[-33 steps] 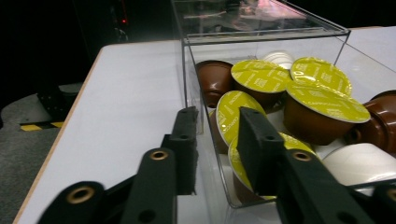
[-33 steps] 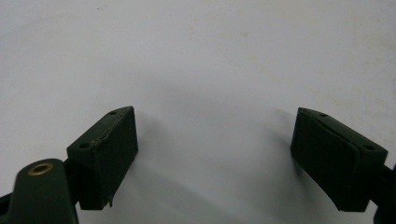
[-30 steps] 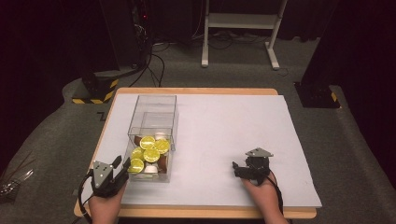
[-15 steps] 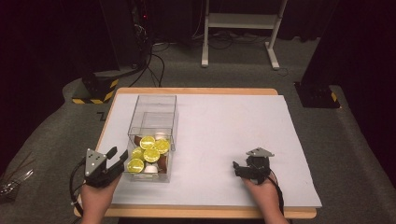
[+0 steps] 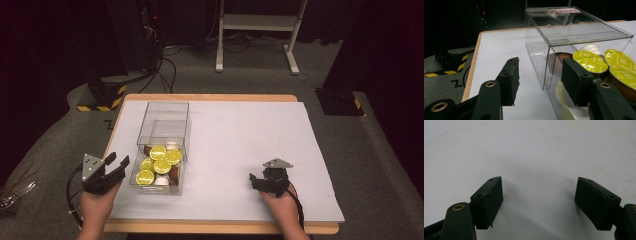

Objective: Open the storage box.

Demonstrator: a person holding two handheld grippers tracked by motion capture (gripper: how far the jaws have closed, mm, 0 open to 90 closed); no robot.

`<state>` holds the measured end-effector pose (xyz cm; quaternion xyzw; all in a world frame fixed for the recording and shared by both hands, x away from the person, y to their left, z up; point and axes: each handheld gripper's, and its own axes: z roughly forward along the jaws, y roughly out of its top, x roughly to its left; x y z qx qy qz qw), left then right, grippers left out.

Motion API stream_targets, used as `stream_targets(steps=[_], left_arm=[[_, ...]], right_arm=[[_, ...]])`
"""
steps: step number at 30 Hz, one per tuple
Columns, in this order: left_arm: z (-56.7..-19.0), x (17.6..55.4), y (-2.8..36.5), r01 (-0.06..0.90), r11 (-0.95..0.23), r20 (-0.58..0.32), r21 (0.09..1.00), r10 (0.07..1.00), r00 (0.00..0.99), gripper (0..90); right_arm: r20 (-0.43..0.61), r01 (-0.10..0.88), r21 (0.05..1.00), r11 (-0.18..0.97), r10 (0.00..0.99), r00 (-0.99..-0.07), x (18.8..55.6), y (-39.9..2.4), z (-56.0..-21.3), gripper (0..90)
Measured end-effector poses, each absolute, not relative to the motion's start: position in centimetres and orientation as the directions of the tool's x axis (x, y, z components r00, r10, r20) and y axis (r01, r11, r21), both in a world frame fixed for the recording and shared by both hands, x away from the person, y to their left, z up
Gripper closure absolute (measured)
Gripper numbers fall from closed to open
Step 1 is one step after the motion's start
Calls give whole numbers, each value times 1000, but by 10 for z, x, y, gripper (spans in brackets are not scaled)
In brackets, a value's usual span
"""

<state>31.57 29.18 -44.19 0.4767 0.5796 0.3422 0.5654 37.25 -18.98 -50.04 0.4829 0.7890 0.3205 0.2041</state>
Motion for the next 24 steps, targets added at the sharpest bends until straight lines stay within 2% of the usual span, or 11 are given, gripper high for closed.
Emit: stream_targets(steps=[7,17,24], left_arm=[[-466,323,307,212,308,-325,928,944,54,482],[-498,334,319,289,309,-337,906,940,51,477],[-506,336,321,301,311,-339,902,940,46,465]], right_arm=[[-49,574,738,355,877,-479,364,-177,-488,284],[-54,500,780,375,838,-543,360,-146,-463,330],[-50,459,800,386,806,-590,358,-125,-453,331]])
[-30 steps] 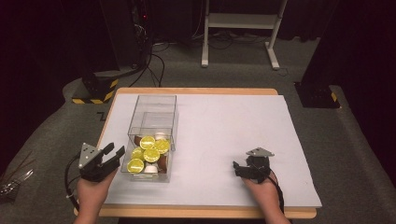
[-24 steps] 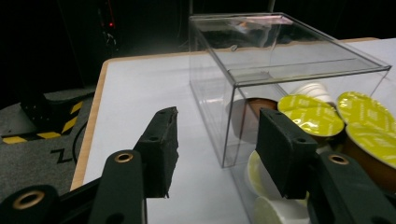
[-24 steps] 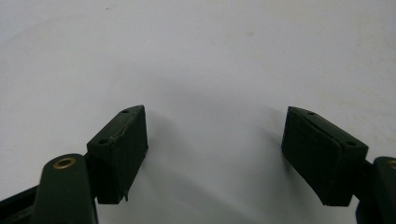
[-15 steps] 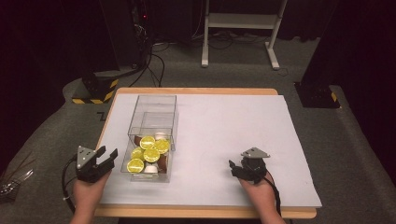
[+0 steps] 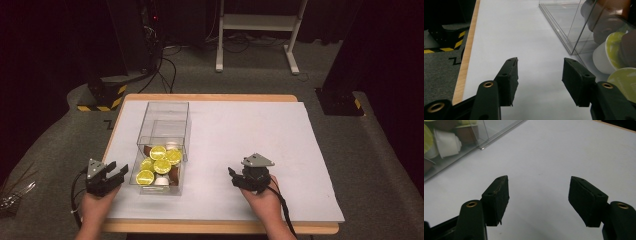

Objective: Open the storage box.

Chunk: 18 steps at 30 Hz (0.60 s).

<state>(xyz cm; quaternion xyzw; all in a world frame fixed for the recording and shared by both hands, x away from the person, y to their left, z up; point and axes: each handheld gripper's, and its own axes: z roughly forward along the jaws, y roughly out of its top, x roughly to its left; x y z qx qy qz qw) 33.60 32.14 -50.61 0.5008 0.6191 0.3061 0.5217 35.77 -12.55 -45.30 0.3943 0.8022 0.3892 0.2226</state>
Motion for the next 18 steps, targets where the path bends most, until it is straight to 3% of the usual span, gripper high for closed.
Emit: stream_targets(steps=[10,18], left_arm=[[-509,337,317,324,270,-298,907,954,39,443],[-508,336,321,303,319,-343,898,939,30,431]], right_arm=[[-34,436,808,396,770,-637,355,-103,-447,331],[-2,394,828,399,705,-710,355,-69,-439,333]])
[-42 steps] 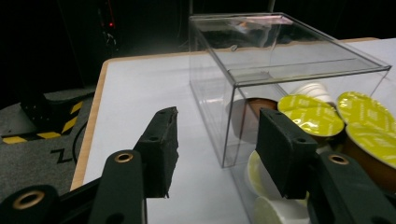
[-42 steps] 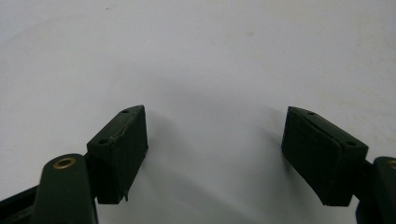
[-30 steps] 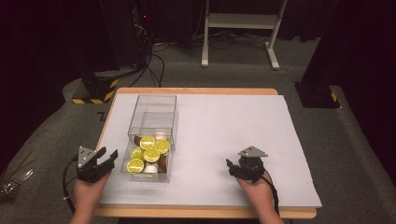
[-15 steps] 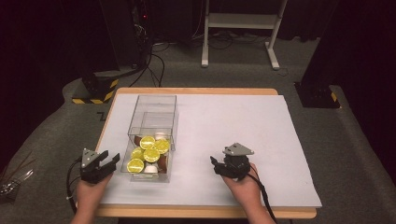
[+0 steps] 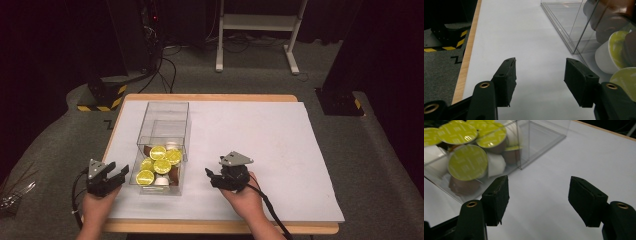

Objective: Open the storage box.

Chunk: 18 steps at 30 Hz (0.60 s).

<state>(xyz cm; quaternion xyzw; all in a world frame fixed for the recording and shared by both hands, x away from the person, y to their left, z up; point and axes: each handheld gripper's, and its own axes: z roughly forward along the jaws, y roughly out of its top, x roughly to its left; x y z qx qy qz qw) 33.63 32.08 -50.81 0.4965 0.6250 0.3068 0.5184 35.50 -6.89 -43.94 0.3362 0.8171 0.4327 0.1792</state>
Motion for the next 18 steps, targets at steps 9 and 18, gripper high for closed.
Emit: stream_targets(steps=[9,18], left_arm=[[-509,336,319,299,311,-335,902,942,31,426],[-509,336,319,310,296,-325,903,945,43,422]], right_arm=[[11,348,844,409,634,-773,357,-30,-426,333],[32,321,850,418,566,-824,358,7,-416,333]])
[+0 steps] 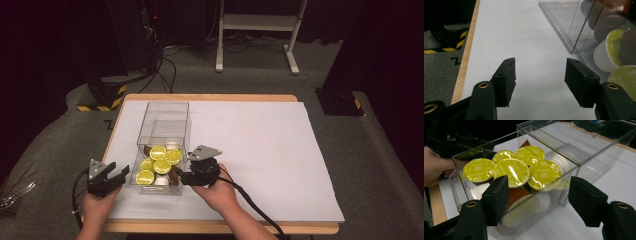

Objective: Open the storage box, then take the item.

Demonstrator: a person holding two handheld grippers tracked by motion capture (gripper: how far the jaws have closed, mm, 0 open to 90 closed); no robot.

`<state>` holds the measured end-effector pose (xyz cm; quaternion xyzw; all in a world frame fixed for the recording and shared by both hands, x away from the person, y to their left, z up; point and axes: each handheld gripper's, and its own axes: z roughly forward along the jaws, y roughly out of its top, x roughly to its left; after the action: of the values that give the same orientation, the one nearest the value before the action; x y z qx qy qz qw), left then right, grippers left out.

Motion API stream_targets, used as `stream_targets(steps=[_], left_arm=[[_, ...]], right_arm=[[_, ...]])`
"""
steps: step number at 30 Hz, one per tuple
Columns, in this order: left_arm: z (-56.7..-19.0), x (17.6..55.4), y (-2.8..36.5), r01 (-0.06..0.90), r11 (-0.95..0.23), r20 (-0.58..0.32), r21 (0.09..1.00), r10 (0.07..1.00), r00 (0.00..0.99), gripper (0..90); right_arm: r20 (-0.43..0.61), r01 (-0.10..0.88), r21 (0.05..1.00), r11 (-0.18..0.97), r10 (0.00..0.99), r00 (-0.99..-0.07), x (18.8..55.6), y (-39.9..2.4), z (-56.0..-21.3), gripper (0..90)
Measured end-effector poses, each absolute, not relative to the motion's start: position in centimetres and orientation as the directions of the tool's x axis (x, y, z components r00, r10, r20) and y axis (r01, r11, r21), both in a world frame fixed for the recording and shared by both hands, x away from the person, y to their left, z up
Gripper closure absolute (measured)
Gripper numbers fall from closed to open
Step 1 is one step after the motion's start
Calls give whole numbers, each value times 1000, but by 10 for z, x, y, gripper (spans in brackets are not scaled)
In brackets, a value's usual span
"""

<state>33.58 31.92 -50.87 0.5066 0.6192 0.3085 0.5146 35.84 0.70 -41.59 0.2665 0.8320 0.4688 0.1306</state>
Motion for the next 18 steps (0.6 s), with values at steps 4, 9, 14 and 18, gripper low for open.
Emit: stream_targets(steps=[4,9,14,18], left_arm=[[-509,336,318,309,298,-326,903,945,41,422],[-509,336,318,308,301,-329,903,944,41,422],[-509,337,318,307,306,-333,901,942,39,422],[-509,337,318,309,308,-336,900,941,41,422]], right_arm=[[27,306,851,427,545,-838,360,19,-415,333],[35,299,851,432,521,-853,361,35,-412,330],[39,297,846,443,504,-863,364,49,-413,300],[49,306,838,451,497,-867,366,58,-414,281]])
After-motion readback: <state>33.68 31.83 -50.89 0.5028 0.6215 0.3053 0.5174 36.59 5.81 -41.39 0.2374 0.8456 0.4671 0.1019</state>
